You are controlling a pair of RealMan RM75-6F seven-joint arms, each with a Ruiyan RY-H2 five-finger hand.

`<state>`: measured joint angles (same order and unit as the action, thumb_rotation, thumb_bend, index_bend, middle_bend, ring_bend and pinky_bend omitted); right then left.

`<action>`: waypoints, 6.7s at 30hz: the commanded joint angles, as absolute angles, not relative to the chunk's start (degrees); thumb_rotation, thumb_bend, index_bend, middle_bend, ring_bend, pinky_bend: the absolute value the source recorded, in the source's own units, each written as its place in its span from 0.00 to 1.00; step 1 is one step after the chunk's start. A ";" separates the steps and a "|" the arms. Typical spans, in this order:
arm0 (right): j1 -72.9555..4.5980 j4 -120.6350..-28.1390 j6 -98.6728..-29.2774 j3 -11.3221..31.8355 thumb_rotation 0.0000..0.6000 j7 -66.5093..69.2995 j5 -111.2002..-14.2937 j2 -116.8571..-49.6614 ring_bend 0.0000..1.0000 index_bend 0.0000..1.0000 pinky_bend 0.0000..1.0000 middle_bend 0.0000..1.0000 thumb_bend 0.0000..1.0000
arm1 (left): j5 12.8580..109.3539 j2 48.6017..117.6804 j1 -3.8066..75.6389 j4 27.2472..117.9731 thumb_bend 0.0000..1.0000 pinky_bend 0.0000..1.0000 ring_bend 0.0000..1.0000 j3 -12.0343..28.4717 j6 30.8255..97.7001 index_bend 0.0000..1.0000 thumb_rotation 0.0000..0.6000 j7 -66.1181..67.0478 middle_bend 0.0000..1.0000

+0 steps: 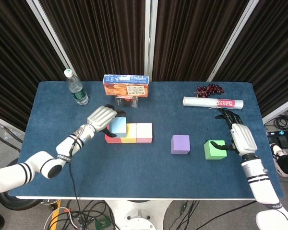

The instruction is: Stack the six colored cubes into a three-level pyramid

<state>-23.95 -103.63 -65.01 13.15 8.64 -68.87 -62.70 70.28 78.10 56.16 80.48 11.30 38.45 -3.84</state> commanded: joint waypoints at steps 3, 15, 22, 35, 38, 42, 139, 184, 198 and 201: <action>-23.94 -103.58 -64.94 13.16 1.00 8.66 -68.84 -62.72 0.00 0.00 0.00 0.22 0.10 | 70.05 78.38 56.11 80.40 0.12 0.19 0.36 11.32 38.83 0.29 1.00 -3.81 0.45; -23.76 -103.15 -64.80 13.09 1.00 9.18 -68.97 -62.80 0.00 0.00 0.00 0.22 0.10 | 68.76 78.25 56.37 80.81 0.12 0.19 0.36 11.19 38.77 0.28 1.00 -2.33 0.45; -23.75 -102.96 -64.69 13.18 1.00 9.51 -68.92 -62.87 0.00 0.00 0.00 0.22 0.10 | 68.19 78.25 56.38 80.95 0.12 0.19 0.36 11.07 38.78 0.28 1.00 -1.84 0.45; -23.42 -103.05 -65.10 13.28 1.00 9.81 -69.07 -62.70 0.00 0.00 0.00 0.22 0.10 | 66.59 78.20 56.55 81.51 0.09 0.19 0.33 10.67 38.66 0.22 1.00 0.24 0.34; -23.33 -103.04 -65.23 13.32 1.00 9.93 -69.14 -62.66 0.00 0.00 0.00 0.22 0.10 | 66.25 77.97 56.64 81.78 0.09 0.19 0.31 10.51 38.43 0.21 1.00 0.79 0.32; -23.29 -102.95 -65.25 13.34 1.00 10.07 -69.21 -62.68 0.00 0.00 0.00 0.22 0.10 | 66.26 77.94 56.67 81.86 0.09 0.19 0.30 10.42 38.50 0.21 1.00 1.05 0.29; -57.92 -95.12 -39.93 20.90 1.00 -12.50 -44.16 -76.80 0.04 0.00 0.00 0.38 0.20 | 78.22 71.56 21.92 88.54 0.09 0.16 0.21 4.92 75.64 0.19 1.00 -3.11 0.22; -69.05 -85.51 -47.12 17.55 1.00 -18.72 -31.22 -89.89 0.03 0.00 0.00 0.36 0.19 | 79.98 72.67 20.09 85.19 0.08 0.16 0.21 6.20 73.68 0.19 1.00 -10.03 0.22; -69.80 -85.72 -49.15 17.68 1.00 -21.19 -28.86 -90.93 0.03 0.00 0.00 0.35 0.18 | 80.25 73.02 19.82 84.34 0.08 0.16 0.21 6.39 73.51 0.19 1.00 -11.11 0.22; -69.76 -85.89 -49.46 17.80 1.00 -21.40 -28.57 -91.05 0.03 0.00 0.00 0.35 0.17 | 80.33 73.10 19.74 84.17 0.08 0.16 0.21 6.39 73.54 0.19 1.00 -11.31 0.22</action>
